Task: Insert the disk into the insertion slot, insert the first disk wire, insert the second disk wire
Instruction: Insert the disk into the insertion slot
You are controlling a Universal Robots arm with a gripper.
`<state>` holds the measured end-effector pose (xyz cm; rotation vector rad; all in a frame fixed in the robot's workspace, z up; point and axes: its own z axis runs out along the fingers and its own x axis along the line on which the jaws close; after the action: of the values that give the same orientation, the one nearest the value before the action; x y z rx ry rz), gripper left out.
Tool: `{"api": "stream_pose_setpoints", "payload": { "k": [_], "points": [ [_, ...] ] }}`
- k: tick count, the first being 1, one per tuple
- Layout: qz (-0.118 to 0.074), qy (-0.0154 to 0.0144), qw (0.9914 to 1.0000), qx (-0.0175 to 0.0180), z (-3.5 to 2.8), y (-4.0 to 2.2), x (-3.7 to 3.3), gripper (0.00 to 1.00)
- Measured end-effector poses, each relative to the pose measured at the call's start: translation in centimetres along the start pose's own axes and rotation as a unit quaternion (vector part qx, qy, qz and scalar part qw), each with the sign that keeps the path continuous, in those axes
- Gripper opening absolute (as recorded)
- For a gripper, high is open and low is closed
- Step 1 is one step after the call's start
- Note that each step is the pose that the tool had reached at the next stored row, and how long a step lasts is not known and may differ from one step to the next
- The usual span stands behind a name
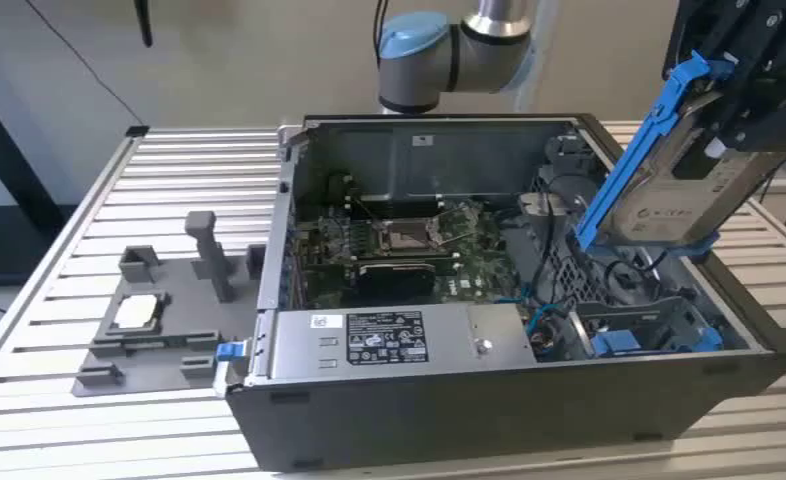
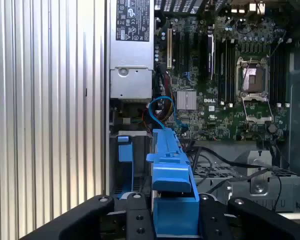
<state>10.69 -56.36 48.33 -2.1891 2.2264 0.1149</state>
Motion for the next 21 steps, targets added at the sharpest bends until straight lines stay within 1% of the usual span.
{"api": "stream_pose_setpoints", "payload": {
  "k": [11, 12, 13, 14, 15, 16, 17, 18, 19, 20, 21],
  "points": [
    [0.000, -0.0004, 1.00000, 0.0000, 0.00, 0.00, 0.00, 0.33],
    [0.000, -0.0004, 1.00000, 0.0005, 0.01, 0.00, 0.00, 0.33],
    [0.000, -0.0004, 0.99999, 0.0038, 0.05, 0.00, 0.01, 0.33],
    [-0.001, 0.0001, 0.99995, 0.0098, 0.09, 0.02, 0.01, 0.33],
    [-0.001, 0.0004, 0.99986, 0.0166, 0.12, 0.05, 0.01, 0.33],
    [-0.002, 0.0008, 0.99970, 0.0244, 0.15, 0.09, 0.01, 0.33],
    [-0.002, 0.0019, 0.99954, 0.0303, 0.18, 0.11, 0.01, 0.33],
    [-0.002, 0.0039, 0.99940, 0.0343, 0.24, 0.11, 0.01, 0.33],
    [-0.002, 0.0063, 0.99935, 0.0355, 0.28, 0.10, 0.01, 0.33],
    [-0.002, 0.0104, 0.99931, 0.0356, 0.33, 0.10, 0.02, 0.33],
    [-0.002, 0.0154, 0.99924, 0.0357, 0.37, 0.10, 0.02, 0.33]
  ]
}}
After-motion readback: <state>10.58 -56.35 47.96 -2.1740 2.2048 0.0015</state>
